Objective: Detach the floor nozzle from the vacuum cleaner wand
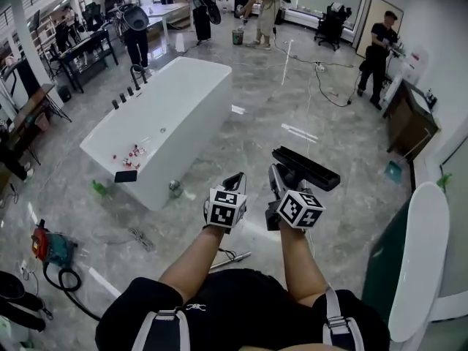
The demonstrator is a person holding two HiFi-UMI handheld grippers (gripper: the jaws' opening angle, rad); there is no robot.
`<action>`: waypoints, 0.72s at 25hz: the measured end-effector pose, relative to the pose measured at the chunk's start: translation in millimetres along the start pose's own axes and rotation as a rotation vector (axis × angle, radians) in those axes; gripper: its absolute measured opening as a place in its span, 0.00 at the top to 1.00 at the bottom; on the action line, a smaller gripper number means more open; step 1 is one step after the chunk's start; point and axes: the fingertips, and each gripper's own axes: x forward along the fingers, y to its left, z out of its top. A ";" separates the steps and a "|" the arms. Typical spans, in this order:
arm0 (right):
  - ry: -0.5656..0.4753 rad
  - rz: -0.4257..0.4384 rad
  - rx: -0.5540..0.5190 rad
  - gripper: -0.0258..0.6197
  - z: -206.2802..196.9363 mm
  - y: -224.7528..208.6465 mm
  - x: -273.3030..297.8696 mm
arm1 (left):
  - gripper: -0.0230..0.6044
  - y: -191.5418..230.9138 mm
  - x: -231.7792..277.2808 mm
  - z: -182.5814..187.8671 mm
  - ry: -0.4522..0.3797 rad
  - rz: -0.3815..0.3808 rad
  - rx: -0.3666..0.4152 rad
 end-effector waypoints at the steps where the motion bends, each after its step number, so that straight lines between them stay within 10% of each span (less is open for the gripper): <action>1: -0.007 -0.001 0.001 0.82 4.0 0.7 1.7 | 0.95 0.3 1.0 3.0 0.003 0.002 0.021; 18: -0.060 0.055 -0.012 0.82 22.8 -4.6 12.9 | 0.95 -18.8 13.8 34.5 -0.050 -0.011 0.080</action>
